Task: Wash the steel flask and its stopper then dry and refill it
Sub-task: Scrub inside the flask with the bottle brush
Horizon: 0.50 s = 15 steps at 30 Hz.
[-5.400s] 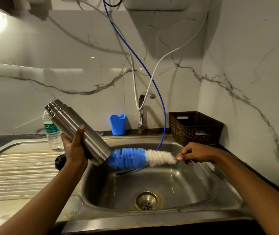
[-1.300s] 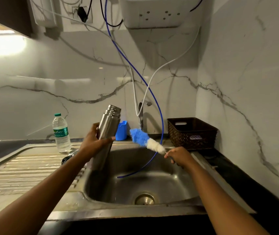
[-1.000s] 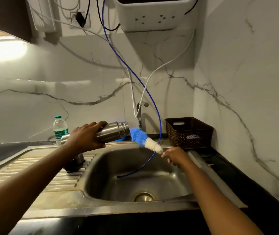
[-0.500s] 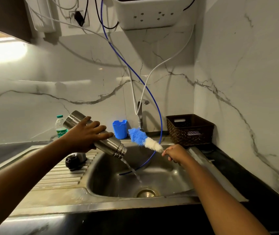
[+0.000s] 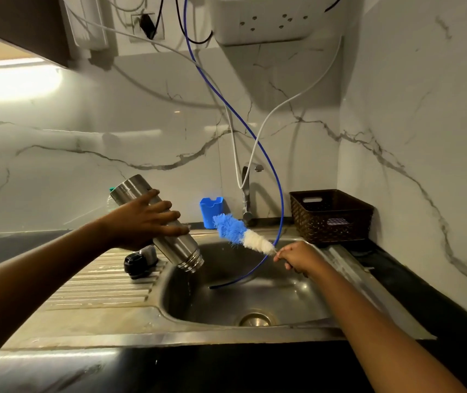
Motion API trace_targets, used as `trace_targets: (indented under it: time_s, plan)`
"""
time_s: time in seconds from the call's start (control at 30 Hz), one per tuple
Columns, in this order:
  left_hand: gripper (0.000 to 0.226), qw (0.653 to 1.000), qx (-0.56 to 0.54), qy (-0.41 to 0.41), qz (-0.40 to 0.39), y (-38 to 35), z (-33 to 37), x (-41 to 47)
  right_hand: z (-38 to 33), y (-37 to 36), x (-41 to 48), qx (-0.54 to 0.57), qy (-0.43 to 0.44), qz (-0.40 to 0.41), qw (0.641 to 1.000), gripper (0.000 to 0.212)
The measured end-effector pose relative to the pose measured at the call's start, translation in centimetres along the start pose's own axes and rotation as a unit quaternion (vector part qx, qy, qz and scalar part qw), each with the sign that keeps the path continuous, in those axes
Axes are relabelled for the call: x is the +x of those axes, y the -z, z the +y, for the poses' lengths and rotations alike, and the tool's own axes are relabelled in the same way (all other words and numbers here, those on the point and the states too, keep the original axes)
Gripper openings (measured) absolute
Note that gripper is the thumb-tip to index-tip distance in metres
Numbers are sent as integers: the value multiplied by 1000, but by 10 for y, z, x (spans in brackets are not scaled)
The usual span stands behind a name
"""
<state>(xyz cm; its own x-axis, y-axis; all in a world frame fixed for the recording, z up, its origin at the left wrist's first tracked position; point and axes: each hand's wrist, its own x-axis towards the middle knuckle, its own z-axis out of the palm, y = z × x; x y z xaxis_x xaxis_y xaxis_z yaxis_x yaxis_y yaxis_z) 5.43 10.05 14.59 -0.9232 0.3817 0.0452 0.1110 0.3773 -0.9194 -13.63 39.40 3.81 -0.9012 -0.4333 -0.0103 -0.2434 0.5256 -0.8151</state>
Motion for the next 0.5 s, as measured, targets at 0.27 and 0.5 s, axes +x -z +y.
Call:
trace_targets:
  time_s: [0.27,0.5]
  plan:
    - [91,996,3,-89,-25,-12,-38,-66,-20,-24,8,37,30,30,998,17]
    - [70,944,22,-33,-329,-43,-58,-96,-42,-76,47,79,36,52,995,16]
